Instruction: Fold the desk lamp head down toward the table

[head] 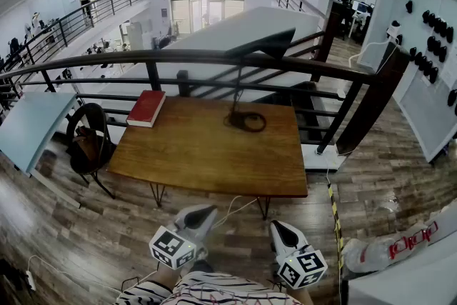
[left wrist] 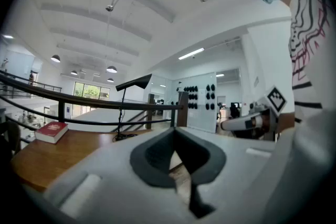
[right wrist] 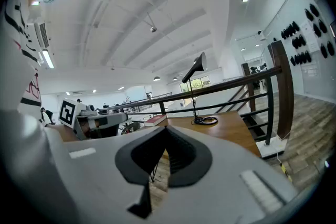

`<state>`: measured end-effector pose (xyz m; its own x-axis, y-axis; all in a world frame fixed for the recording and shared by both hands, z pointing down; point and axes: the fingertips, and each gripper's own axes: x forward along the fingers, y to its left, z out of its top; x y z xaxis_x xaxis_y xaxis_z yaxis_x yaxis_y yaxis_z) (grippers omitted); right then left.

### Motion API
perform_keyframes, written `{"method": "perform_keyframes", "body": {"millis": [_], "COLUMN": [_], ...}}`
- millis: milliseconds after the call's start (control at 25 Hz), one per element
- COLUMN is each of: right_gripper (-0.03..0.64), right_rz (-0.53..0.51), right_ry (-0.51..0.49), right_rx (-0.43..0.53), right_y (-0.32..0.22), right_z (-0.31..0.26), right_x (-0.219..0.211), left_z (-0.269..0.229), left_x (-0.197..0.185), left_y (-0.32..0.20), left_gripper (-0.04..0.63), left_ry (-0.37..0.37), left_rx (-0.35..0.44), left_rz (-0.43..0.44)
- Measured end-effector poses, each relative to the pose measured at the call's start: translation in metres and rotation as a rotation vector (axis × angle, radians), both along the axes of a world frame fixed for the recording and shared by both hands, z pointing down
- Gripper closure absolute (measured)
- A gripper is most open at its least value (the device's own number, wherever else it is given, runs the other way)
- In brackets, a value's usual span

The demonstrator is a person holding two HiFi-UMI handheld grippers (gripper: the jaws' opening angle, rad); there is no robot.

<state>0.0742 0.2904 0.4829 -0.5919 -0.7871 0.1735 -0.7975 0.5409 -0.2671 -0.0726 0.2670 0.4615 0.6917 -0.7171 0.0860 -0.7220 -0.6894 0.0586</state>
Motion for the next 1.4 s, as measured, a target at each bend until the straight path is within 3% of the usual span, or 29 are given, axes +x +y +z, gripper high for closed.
{"method": "perform_keyframes", "body": {"millis": [240,400,680,760,960,1200,1400], "right_gripper": [0.615,0.614,0.506,0.491,0.434,0.410,0.393], "right_rz": [-0.007,0.004,0.002,0.004,0.022,0.042,0.062], "right_ry": [-0.055,-0.039,-0.046,-0.042,-0.044,-0.037,-0.034], "right_rx": [0.047,0.075,0.098,0.105,0.104,0.111,0.135], "right_y": [-0.003,-0.011,-0.037,-0.050,-0.091,-0.147,-0.200], "right_z": [-0.004,-0.007,-0.012,-0.014,-0.017,-0.030,-0.042], "right_x": [0.003,0.004,0.000,-0.001,-0.009,-0.024,-0.041], "left_z": [0.000,0.003,0.003,0.002,0.002,-0.008,-0.017], "left_x": [0.003,-0.001,-0.004,-0.003,-0.010,-0.031,-0.049], "left_y": [0.002,-0.003,-0.035,-0.050,-0.094,-0.163,-0.218], "left_gripper": [0.594,0.594,0.588,0.489,0.470,0.397,0.387], "left_ry": [0.003,0.003,0.028,0.038,0.034,0.028,0.027], "left_rx": [0.013,0.014,0.026,0.027,0.014,0.035,0.041], "left_rz": [-0.007,-0.039,-0.045,-0.036,-0.018,-0.040,-0.019]}}
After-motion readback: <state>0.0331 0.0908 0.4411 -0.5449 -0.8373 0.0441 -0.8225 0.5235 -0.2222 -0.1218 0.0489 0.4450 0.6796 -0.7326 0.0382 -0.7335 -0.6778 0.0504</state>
